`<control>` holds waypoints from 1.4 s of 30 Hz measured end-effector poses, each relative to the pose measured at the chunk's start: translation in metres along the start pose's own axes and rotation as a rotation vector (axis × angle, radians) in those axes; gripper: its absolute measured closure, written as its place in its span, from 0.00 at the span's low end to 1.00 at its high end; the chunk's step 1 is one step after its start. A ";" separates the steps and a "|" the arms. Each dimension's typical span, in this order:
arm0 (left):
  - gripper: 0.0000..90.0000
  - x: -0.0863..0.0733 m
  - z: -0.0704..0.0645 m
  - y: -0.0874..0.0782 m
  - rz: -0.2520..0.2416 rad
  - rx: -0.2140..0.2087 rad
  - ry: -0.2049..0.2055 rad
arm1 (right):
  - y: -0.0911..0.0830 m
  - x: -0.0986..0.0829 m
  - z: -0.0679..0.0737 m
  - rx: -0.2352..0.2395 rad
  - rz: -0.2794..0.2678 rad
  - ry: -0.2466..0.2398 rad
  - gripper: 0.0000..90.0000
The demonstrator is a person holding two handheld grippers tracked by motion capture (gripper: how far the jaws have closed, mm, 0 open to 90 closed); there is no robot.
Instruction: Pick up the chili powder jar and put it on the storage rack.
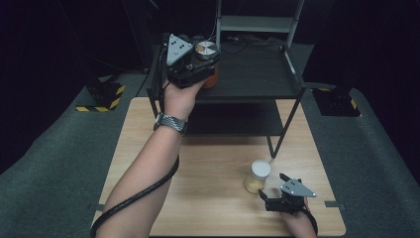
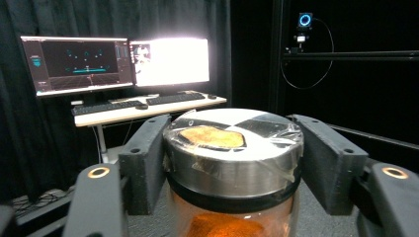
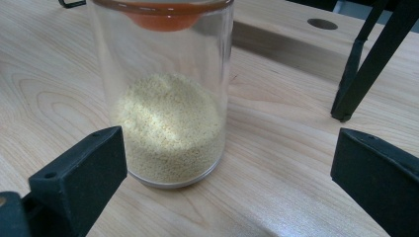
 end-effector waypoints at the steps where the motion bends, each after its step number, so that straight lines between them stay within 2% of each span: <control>1: 0.30 0.000 -0.001 -0.001 0.000 0.007 0.003 | 0.000 0.000 0.000 0.000 0.000 0.001 0.00; 2: 0.30 0.000 -0.002 -0.001 -0.003 0.016 0.004 | 0.000 0.000 0.000 0.000 0.000 0.001 0.00; 4: 0.19 0.001 -0.003 -0.003 -0.009 0.024 -0.001 | 0.000 0.000 0.000 0.000 0.000 0.000 0.00; 5: 0.19 0.001 -0.004 -0.003 -0.007 0.027 -0.003 | 0.000 0.000 0.000 0.000 0.000 0.000 0.00; 8: 0.06 0.002 -0.005 -0.006 -0.001 0.030 -0.013 | 0.000 0.000 0.000 0.000 0.000 0.001 0.00; 11: 0.01 0.002 -0.006 -0.009 0.008 0.025 -0.007 | 0.000 0.000 0.000 0.000 0.001 -0.001 0.00; 13: 0.00 0.001 -0.008 -0.014 0.010 0.012 0.022 | 0.000 0.000 0.000 0.000 0.003 -0.001 0.00; 16: 0.00 0.001 -0.010 -0.018 0.010 0.007 0.028 | 0.000 0.000 0.000 0.000 0.002 0.000 0.00; 21: 0.00 0.001 -0.010 -0.026 0.014 0.009 0.015 | 0.000 0.000 0.001 -0.003 0.005 -0.004 0.00; 25: 0.00 -0.001 -0.009 -0.033 0.012 0.018 0.032 | 0.001 0.001 0.001 -0.006 0.006 -0.004 0.00; 31: 0.00 -0.005 -0.007 -0.043 0.001 0.012 0.021 | 0.000 0.001 0.001 -0.007 0.006 -0.002 0.00; 37: 0.00 -0.012 -0.006 -0.055 0.005 0.005 0.028 | 0.001 0.001 0.001 -0.007 0.007 -0.005 0.00; 39: 0.00 -0.016 -0.007 -0.060 0.010 0.003 0.050 | 0.001 0.001 0.001 -0.007 0.007 -0.005 0.00; 42: 0.00 -0.019 -0.008 -0.064 0.010 0.000 0.046 | 0.001 0.001 0.001 -0.008 0.008 -0.005 0.00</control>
Point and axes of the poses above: each handheld gripper's, and its own axes: y roughly forward along the jaws, x roughly out of its top, z roughly to its left, the point moved 9 cm from there along y, roughly forward along the jaws, and after that the axes turned 4 degrees about -y, right-handed, at the moved point
